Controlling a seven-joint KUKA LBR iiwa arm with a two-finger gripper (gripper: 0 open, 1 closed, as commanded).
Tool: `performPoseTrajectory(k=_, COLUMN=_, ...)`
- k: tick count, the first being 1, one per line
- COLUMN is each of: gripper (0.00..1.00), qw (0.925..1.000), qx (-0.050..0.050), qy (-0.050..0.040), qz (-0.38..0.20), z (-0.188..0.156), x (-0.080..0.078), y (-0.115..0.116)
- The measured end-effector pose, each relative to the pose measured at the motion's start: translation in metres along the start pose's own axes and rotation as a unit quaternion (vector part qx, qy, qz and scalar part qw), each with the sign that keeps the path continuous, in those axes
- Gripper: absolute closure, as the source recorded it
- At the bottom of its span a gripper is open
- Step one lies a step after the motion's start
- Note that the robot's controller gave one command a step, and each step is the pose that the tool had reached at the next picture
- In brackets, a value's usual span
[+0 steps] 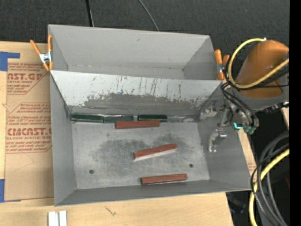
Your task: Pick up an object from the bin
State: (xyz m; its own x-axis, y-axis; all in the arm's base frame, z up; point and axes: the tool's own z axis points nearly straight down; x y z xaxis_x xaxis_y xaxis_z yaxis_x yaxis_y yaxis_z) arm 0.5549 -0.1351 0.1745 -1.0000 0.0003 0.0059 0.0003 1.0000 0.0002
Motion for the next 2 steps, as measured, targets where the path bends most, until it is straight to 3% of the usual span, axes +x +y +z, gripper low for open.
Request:
performPoseTrajectory(k=1, gripper=0.0, qw=1.0, qx=0.001, qy=-0.0037, qz=-0.001, z=-0.005, x=-0.002, y=0.0)
performPoseTrajectory(k=2, gripper=0.0, qw=0.9998, qx=0.002, qy=-0.0071, qz=-0.017, z=0.044, x=0.005, y=0.02)
